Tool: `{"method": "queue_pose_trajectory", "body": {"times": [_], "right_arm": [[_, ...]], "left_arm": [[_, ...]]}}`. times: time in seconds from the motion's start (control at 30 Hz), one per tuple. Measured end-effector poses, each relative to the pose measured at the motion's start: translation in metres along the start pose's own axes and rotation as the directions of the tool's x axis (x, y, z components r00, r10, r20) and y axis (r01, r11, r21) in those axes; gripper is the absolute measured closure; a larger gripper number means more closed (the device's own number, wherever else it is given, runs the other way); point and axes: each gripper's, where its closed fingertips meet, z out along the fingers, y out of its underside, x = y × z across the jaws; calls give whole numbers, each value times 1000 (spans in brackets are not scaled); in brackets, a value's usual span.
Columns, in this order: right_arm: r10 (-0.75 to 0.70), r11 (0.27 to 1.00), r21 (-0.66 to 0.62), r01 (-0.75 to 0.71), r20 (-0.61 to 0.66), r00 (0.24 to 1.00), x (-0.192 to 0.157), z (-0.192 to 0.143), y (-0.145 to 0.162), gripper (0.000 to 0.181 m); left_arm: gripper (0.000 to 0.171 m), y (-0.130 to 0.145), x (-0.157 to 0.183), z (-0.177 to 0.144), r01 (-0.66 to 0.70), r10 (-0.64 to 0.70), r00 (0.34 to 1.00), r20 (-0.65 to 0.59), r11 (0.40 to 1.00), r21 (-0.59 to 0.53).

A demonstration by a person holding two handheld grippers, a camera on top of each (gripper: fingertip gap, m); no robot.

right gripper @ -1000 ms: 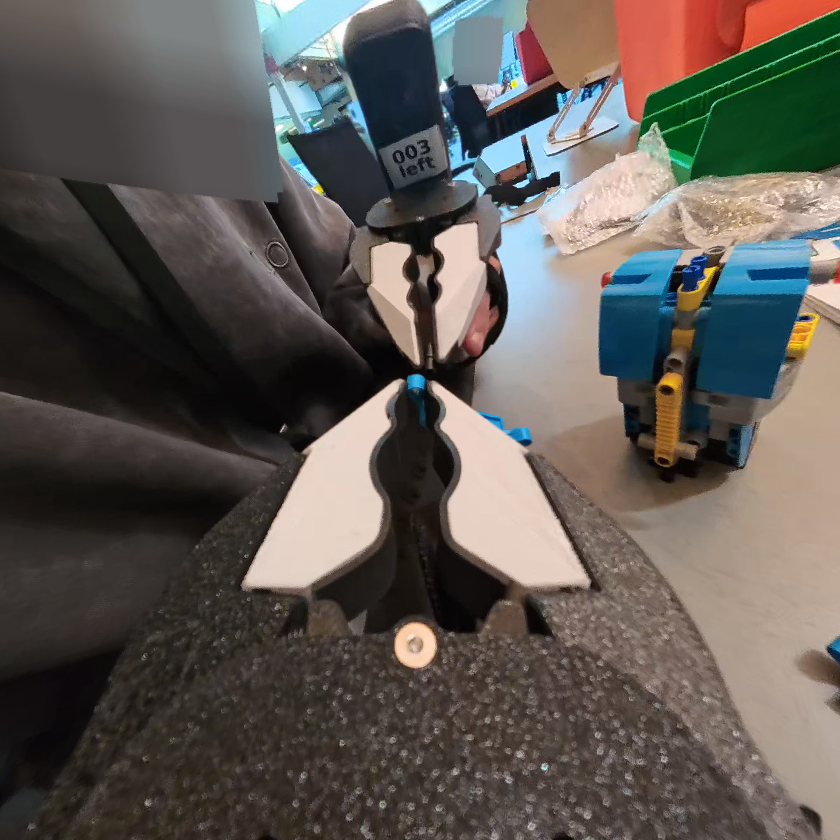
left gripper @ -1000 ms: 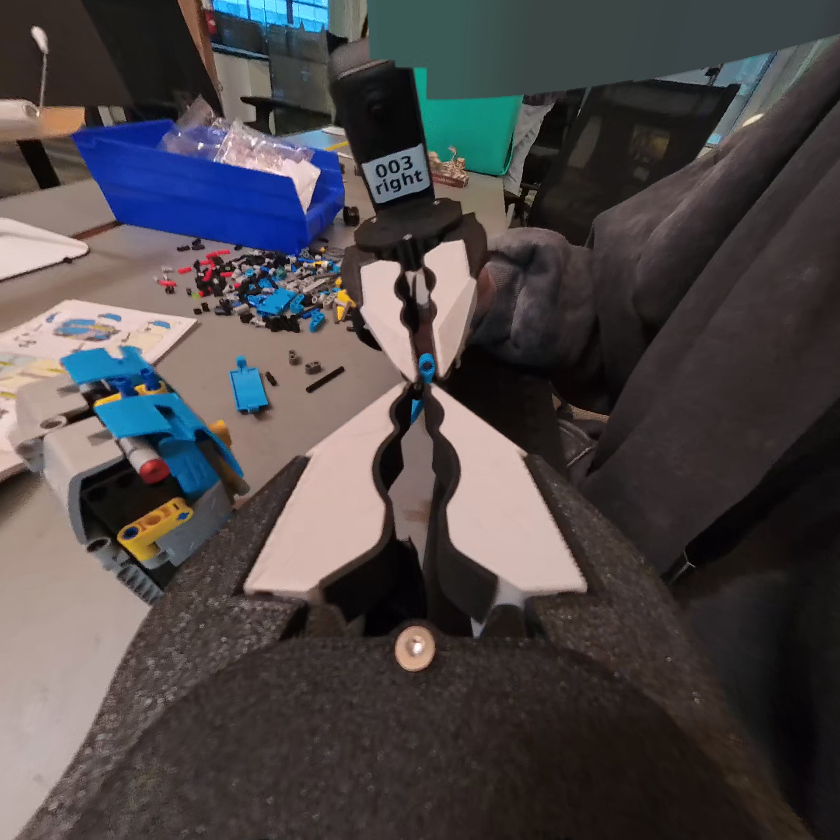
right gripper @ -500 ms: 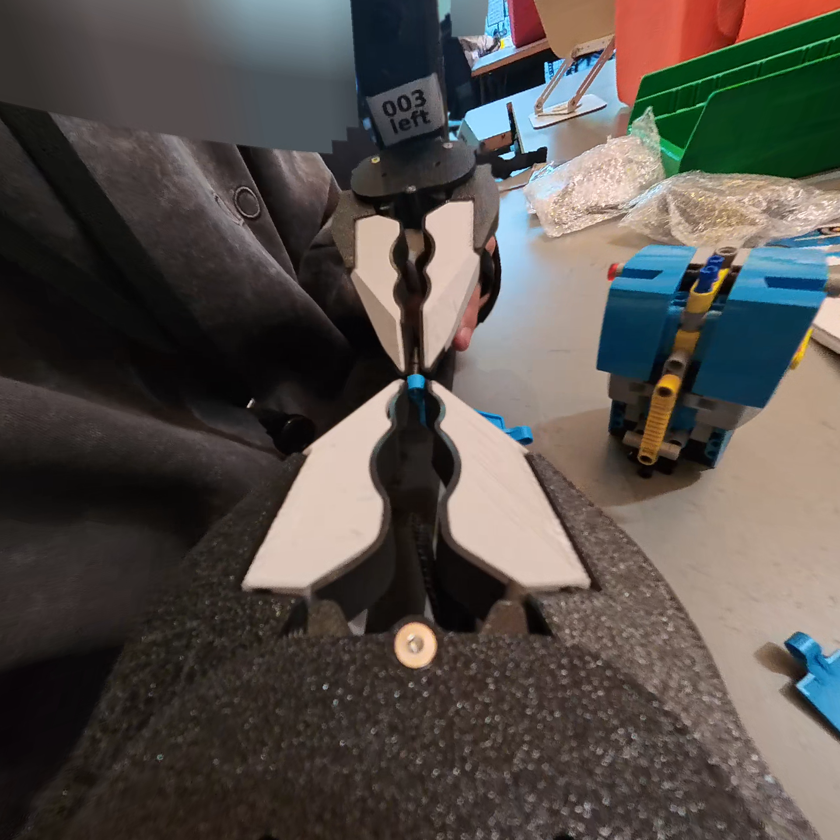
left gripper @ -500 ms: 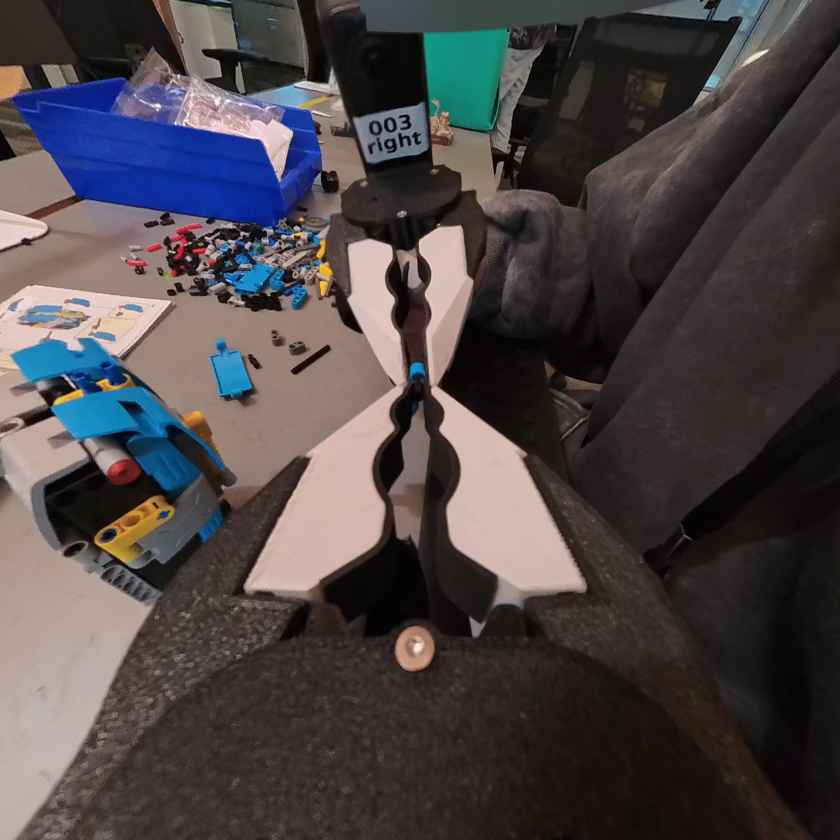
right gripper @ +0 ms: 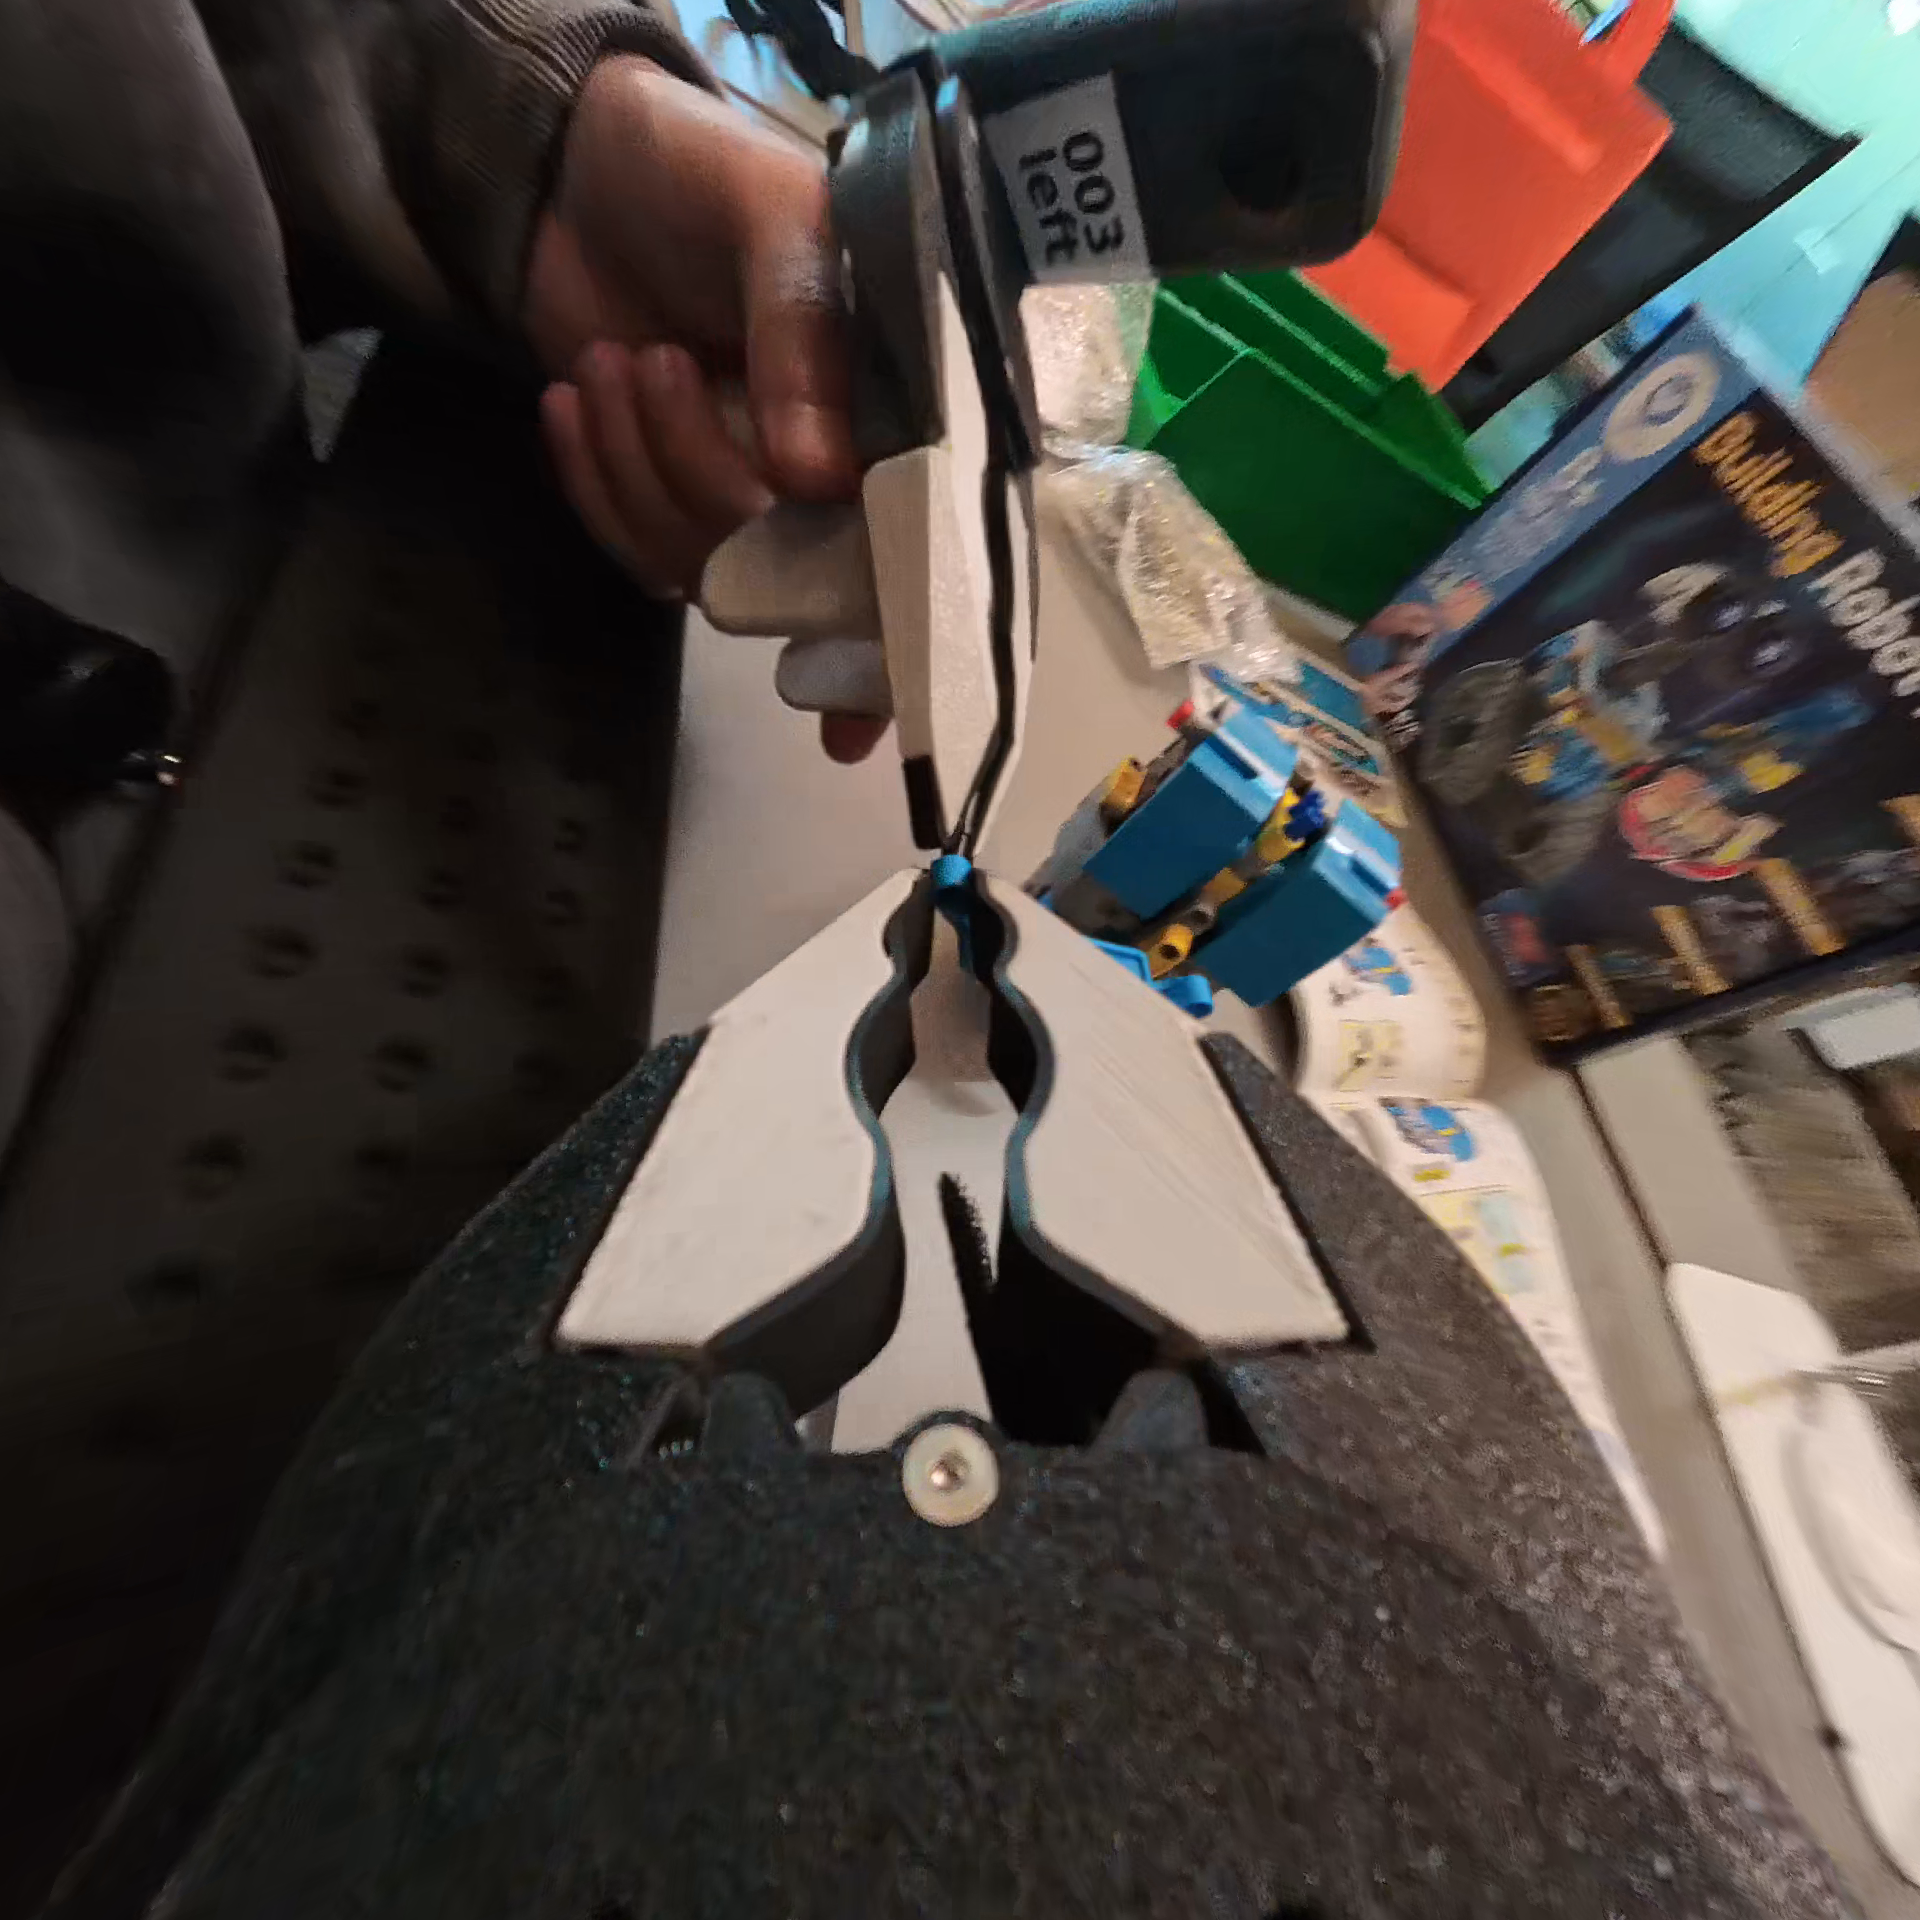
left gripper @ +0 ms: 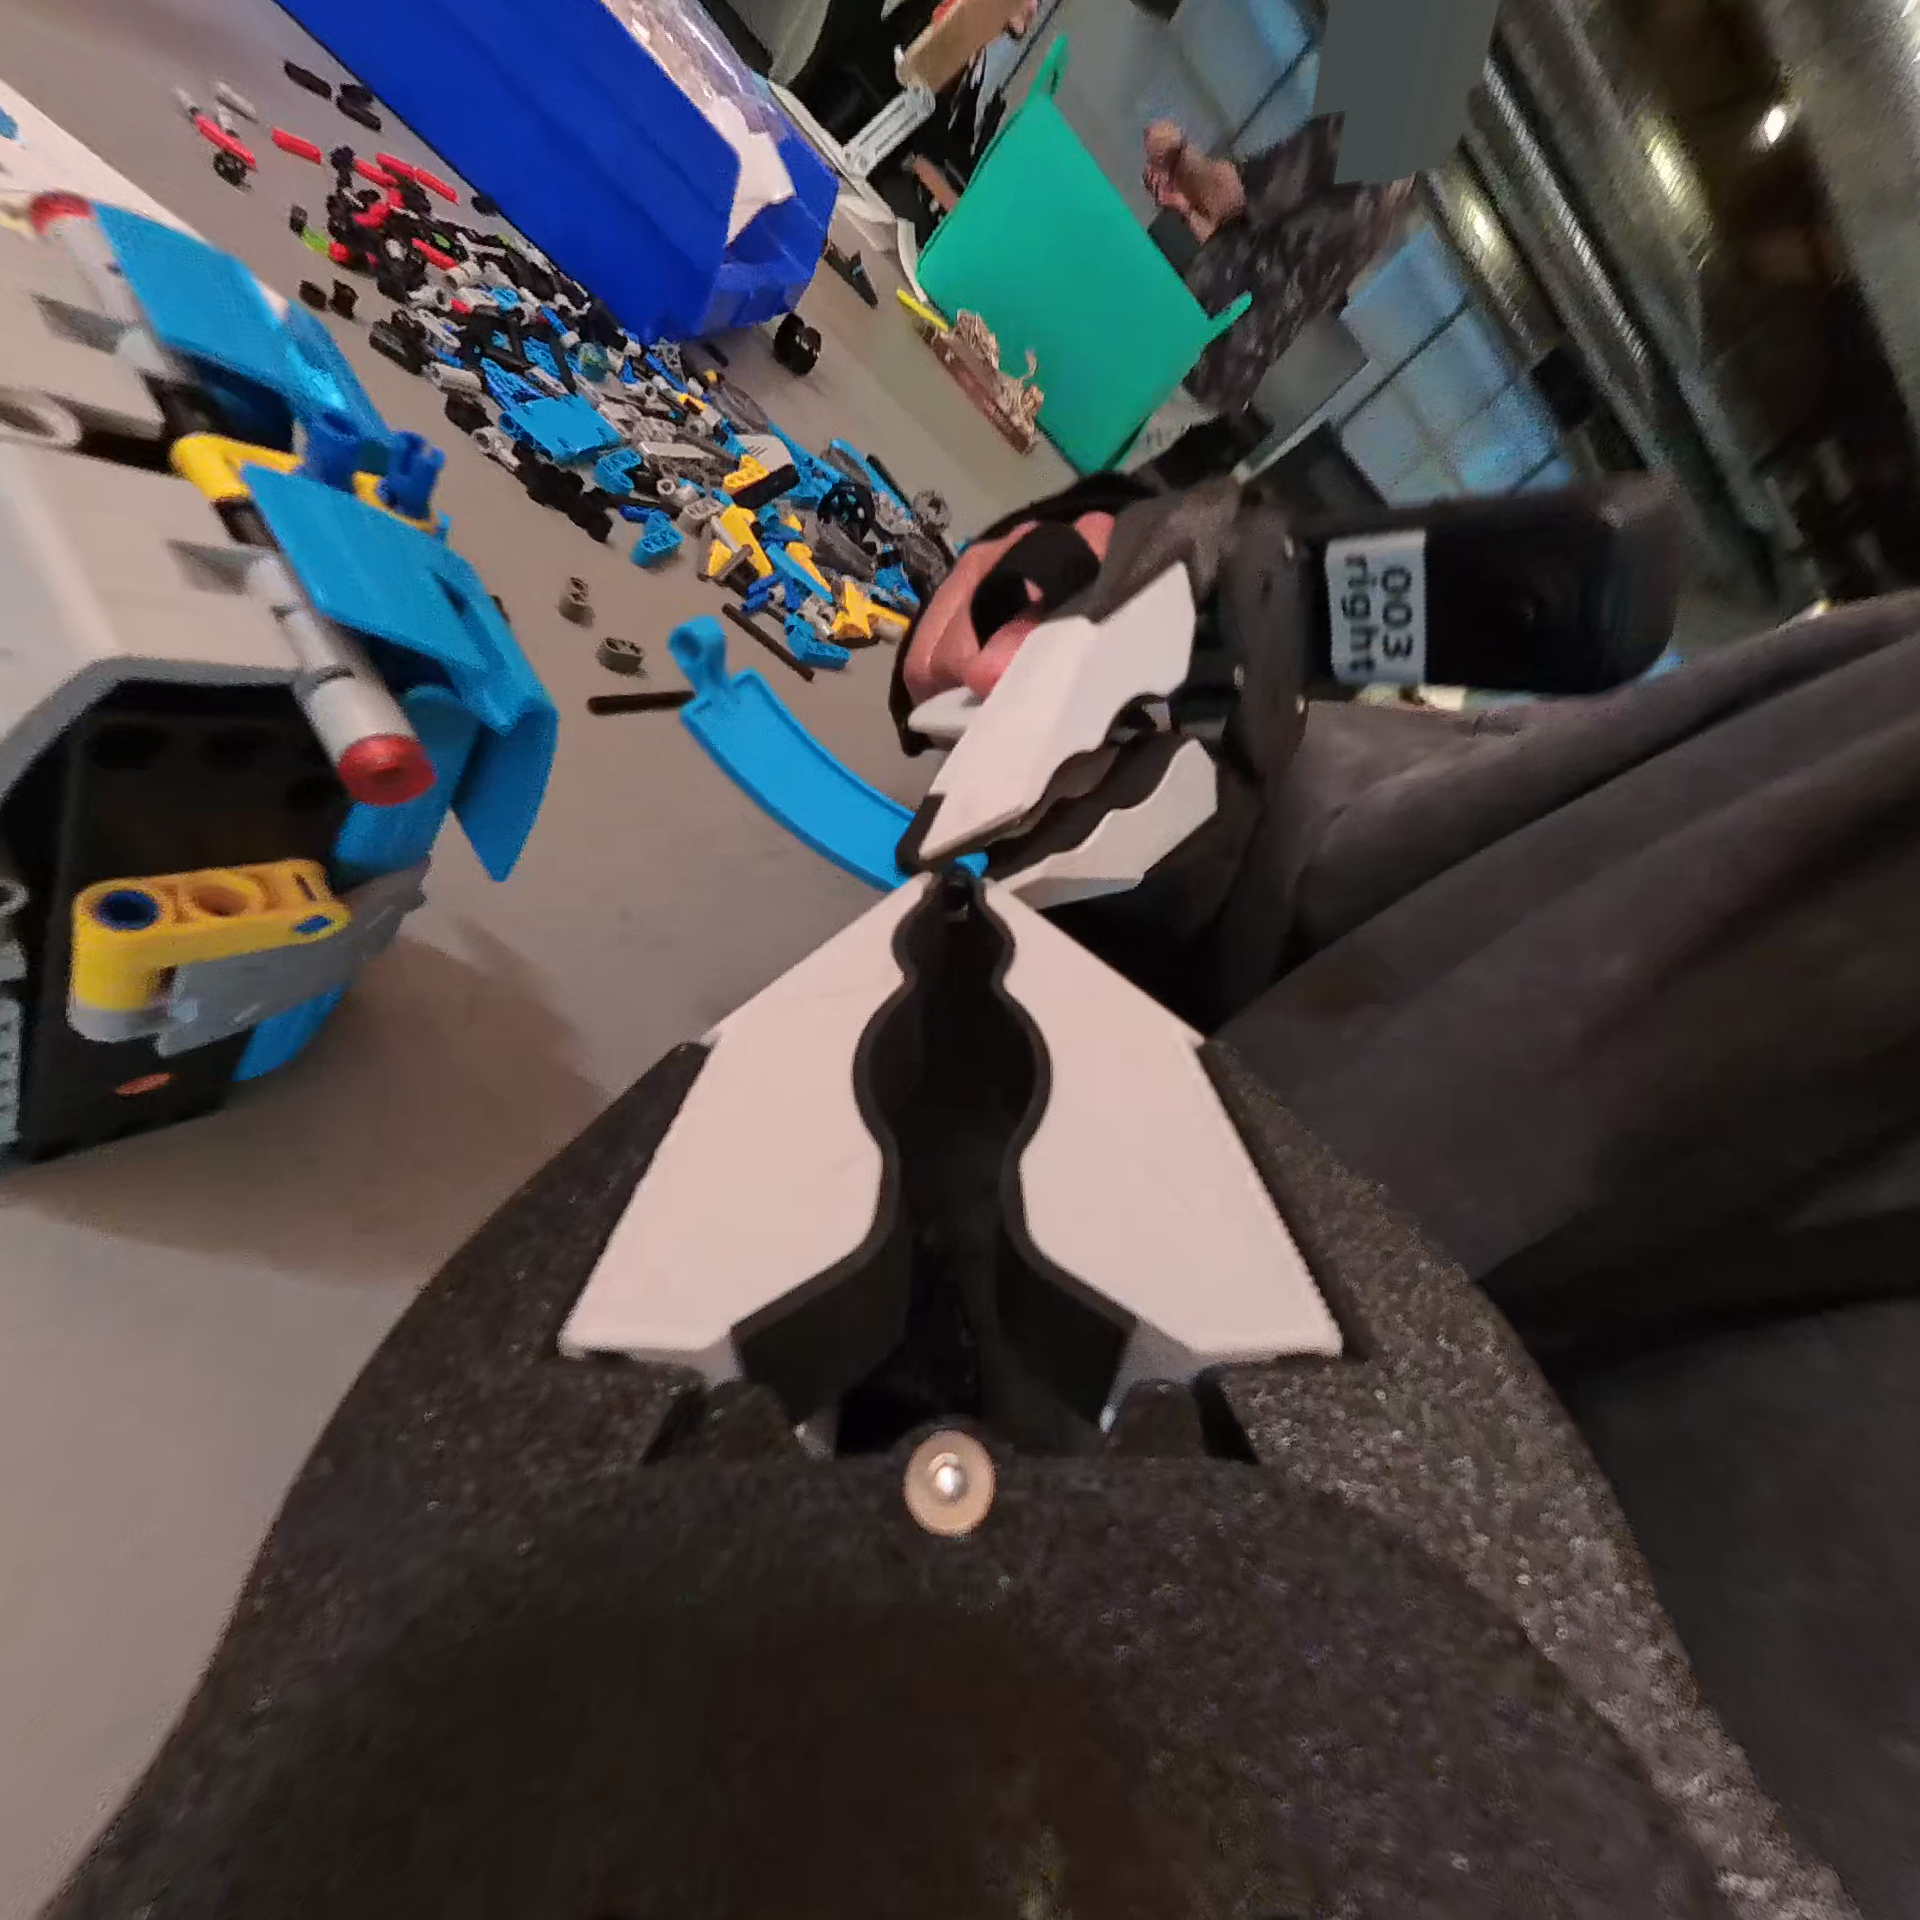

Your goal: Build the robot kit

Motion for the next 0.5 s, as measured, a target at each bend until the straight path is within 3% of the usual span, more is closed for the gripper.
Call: {"method": "queue_pose_trajectory", "body": {"times": [0.23,0.37,0.5], "right_arm": [[-258,965,-92,246,-154,954,3,0,0,176],[-260,965,-88,249,-148,954,-1,-2,0,176],[-165,986,-14,165,-107,980,-8,-5,-3,176]], "left_arm": [[169,0,0,0,243,-237,968,-84,968,60],[170,3,2,2,305,-296,946,-129,951,56],[170,6,7,5,267,-262,957,-121,963,29]]}}
